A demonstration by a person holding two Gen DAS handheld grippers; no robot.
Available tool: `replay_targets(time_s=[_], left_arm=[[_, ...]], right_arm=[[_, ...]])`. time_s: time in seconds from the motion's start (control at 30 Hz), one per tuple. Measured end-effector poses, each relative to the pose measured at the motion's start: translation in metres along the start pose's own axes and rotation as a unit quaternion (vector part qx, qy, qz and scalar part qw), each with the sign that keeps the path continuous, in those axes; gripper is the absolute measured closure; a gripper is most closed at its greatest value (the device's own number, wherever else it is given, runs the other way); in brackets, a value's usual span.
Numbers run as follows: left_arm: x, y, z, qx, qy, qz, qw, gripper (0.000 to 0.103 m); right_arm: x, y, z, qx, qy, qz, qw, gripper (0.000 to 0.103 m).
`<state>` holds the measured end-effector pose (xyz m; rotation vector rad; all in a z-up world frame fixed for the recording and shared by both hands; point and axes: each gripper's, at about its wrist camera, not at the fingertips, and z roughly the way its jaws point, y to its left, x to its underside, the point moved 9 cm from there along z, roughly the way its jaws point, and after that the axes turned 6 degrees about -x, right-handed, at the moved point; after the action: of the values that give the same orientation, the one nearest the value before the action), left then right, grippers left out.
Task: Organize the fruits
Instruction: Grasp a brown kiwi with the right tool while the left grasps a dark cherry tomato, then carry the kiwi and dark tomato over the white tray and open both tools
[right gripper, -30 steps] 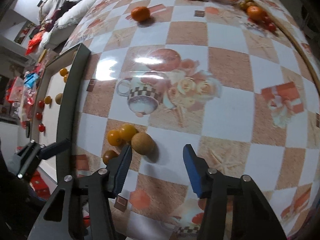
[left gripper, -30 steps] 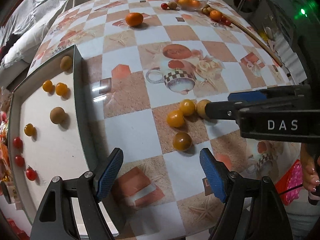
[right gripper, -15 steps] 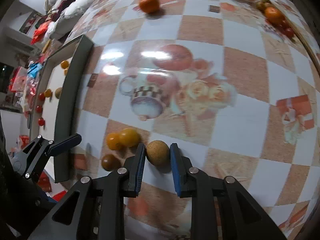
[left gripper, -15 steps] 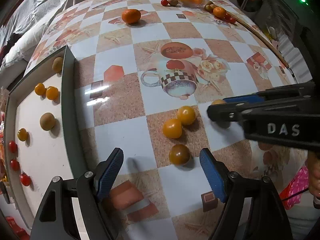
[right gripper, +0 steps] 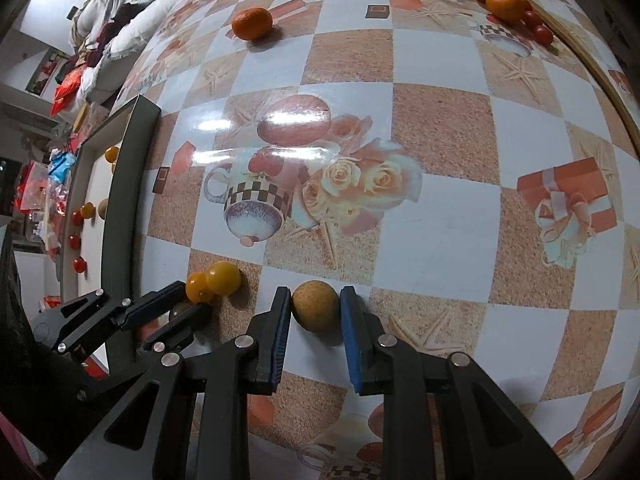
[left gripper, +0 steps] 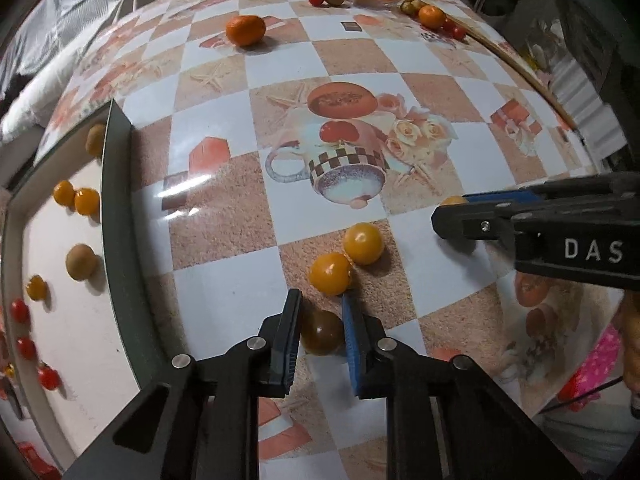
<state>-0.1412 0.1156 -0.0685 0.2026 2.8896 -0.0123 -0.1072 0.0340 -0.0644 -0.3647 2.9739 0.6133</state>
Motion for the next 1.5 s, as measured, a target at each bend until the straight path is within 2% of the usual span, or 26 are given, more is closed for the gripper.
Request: replay_targets(time_s=[0.2,0.67,1.07,1.5], left_arm=[[-0.003,0.008,-0.006,0.045,0.007,-0.048,0.9978,0.082],[-0.015,0.028,-0.033,0.059,-0.019,-0.077,0.9951,0.082],[-0.010,0.085,-0.059,0.038,-0.047,-0.132,0.9895,0.082],[0.047,0.167,-0.060,-0.008,-0.035,-0.210,0.9770,0.082]], right_arm=[[0.001,0.000,-0.003,0.003,-0.006,0.003,1.000,0.076],[-0.012,0.023,-0.014,-0.004,-0.018,-0.008,1.000,0.076],[-0.035,0.084,-0.011,-0.019,-0.021,-0.055,0.998,0.076],[-0.036,0.179,0.023,-0.047,0.010,-0.134,0.990,0.076]])
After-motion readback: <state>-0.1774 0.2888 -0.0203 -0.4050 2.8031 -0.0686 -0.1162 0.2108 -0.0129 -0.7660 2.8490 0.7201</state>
